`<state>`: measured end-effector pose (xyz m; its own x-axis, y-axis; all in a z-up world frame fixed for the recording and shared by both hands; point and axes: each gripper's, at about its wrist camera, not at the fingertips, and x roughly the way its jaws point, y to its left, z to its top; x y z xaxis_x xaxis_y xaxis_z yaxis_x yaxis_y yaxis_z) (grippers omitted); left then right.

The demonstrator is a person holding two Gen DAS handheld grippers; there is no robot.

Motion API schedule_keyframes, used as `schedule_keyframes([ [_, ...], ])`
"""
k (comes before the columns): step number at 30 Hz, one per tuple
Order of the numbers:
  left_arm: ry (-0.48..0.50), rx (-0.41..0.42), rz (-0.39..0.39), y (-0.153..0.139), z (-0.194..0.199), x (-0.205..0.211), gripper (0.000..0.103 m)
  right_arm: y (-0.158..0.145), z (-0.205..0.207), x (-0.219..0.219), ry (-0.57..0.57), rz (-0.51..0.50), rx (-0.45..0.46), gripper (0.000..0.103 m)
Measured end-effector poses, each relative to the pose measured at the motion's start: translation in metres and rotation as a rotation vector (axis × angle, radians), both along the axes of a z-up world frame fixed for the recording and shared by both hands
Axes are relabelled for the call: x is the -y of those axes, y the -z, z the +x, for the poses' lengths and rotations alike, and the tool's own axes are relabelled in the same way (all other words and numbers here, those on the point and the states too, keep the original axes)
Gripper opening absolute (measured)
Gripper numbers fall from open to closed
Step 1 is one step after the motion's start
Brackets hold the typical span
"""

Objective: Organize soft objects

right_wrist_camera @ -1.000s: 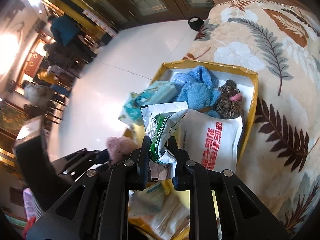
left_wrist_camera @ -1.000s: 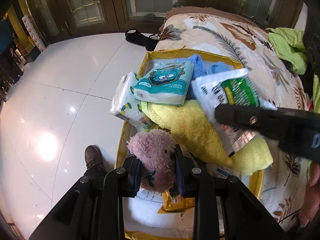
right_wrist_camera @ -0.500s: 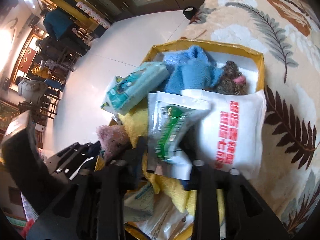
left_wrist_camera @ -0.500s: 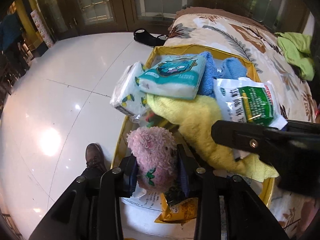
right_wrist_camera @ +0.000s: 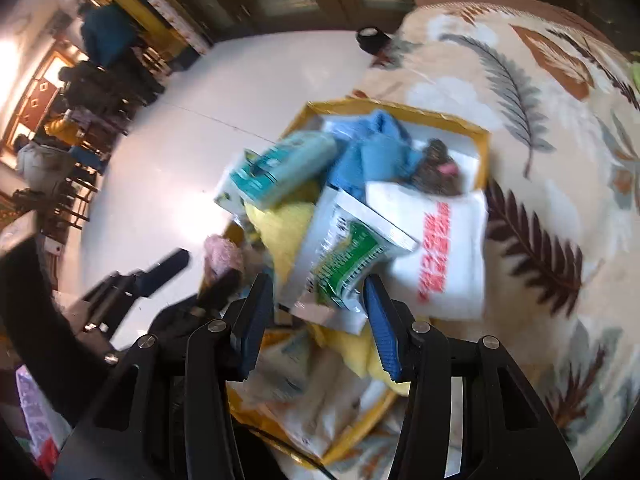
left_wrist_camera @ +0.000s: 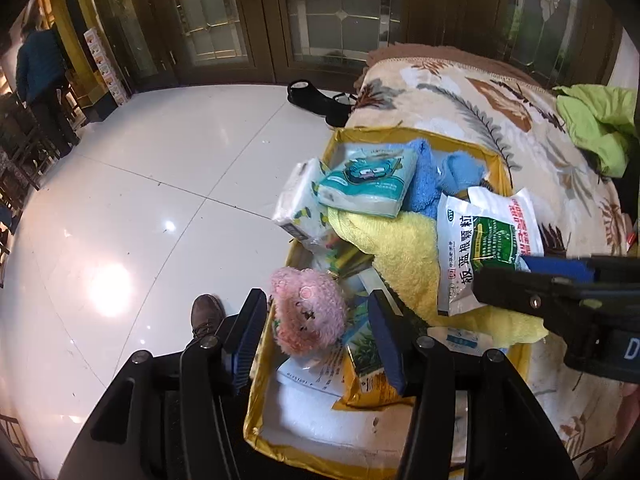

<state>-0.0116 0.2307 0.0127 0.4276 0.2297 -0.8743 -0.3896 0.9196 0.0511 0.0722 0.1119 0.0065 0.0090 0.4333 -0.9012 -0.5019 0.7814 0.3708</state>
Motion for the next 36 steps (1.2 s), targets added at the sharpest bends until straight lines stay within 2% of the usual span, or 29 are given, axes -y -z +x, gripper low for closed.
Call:
schedule_keyframes([
  [3,-0.004,0.002,-0.01,-0.002,-0.003,0.0,0.053,-0.001,-0.002,0.01,0.016,-0.024,-0.036,0.047],
  [6,-0.006,0.008,-0.016,-0.005,-0.005,0.001,0.053,-0.008,-0.005,0.02,0.024,-0.052,-0.009,0.047],
  [11,0.005,0.042,-0.019,-0.013,-0.004,0.012,0.053,-0.026,-0.011,0.036,0.053,0.002,0.032,0.047],
  [13,0.008,0.055,-0.01,-0.016,-0.003,0.018,0.053,-0.034,-0.017,0.038,0.058,0.0,0.079,0.047],
  [18,0.011,0.089,0.009,-0.024,0.0,0.031,0.054,-0.051,-0.036,0.035,0.077,-0.071,0.272,0.047],
  [21,0.002,0.114,0.013,-0.029,-0.001,0.036,0.068,-0.057,-0.04,0.039,0.113,-0.075,0.328,0.048],
  [25,-0.013,0.141,0.032,-0.034,-0.001,0.038,0.068,-0.06,-0.041,0.043,0.144,-0.09,0.376,0.048],
  [36,-0.035,0.15,0.055,-0.032,-0.002,0.036,0.068,-0.061,-0.045,0.044,0.177,-0.082,0.424,0.048],
])
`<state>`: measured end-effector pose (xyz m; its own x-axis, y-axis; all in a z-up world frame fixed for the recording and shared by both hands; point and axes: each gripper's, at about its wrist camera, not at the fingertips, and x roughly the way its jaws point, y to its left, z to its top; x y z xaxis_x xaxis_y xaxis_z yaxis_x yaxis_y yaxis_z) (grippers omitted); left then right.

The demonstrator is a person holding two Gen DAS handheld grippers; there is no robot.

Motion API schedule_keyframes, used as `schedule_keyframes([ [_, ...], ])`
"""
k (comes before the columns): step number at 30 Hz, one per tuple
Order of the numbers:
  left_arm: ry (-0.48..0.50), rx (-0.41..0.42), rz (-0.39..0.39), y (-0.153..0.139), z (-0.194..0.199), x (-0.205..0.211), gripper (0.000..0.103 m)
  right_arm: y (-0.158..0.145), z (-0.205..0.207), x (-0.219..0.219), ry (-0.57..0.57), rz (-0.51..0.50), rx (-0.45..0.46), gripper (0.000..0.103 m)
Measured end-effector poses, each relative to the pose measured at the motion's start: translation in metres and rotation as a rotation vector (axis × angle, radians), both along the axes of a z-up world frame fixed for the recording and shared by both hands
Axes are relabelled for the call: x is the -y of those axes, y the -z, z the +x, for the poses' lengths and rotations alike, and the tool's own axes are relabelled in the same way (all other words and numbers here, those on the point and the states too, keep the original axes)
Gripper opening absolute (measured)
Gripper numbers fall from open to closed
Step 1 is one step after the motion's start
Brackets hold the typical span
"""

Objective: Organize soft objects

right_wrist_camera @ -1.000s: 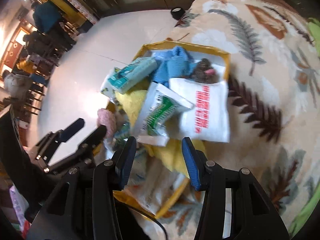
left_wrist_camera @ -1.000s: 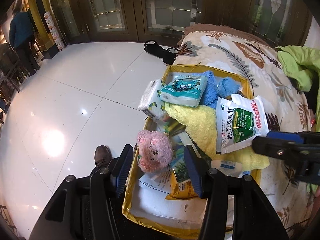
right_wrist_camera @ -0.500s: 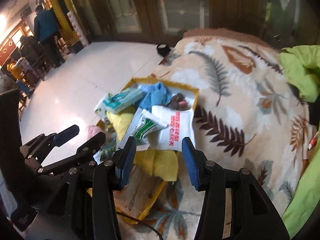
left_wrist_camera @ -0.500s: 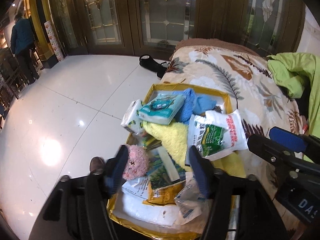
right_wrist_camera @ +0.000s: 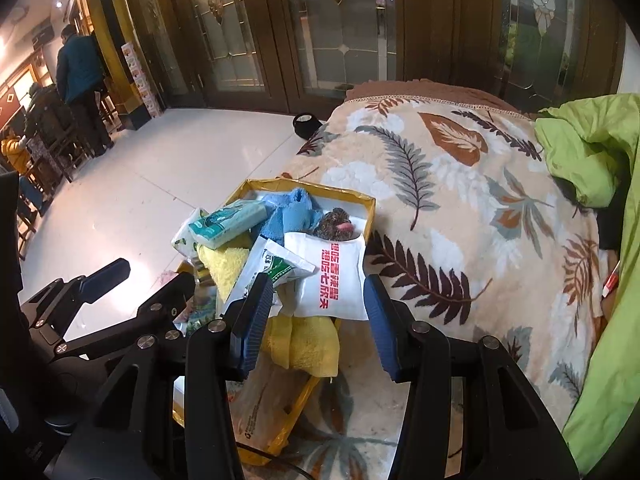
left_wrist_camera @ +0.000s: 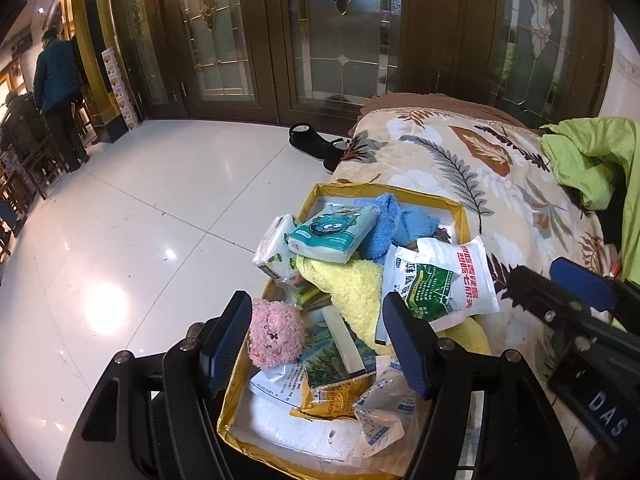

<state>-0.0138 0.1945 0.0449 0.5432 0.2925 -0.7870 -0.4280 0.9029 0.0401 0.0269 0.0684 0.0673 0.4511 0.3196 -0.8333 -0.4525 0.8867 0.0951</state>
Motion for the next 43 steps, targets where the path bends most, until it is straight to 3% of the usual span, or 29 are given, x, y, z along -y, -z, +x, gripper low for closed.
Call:
schedule_keyframes([
  [5,-0.006,0.026,0.001,-0.003,-0.004,-0.003,0.069,-0.001,0.004,0.007,0.025,0.018,-0.008,0.048],
  [11,0.002,0.041,0.007,-0.005,-0.006,-0.003,0.078,0.002,0.004,0.01,0.03,0.028,-0.031,0.048],
  [15,0.003,0.017,0.104,-0.006,-0.005,0.005,0.081,0.002,0.002,0.008,0.022,0.025,-0.034,0.048],
  [17,0.008,0.01,0.117,-0.007,-0.005,0.006,0.081,0.003,0.002,0.008,0.024,0.026,-0.034,0.048],
  [35,0.053,0.032,0.04,-0.003,-0.005,0.006,0.081,0.005,0.005,0.013,0.043,0.024,-0.067,0.048],
  [43,0.062,0.037,0.063,-0.008,-0.005,0.012,0.081,0.005,0.006,0.017,0.051,0.03,-0.069,0.048],
])
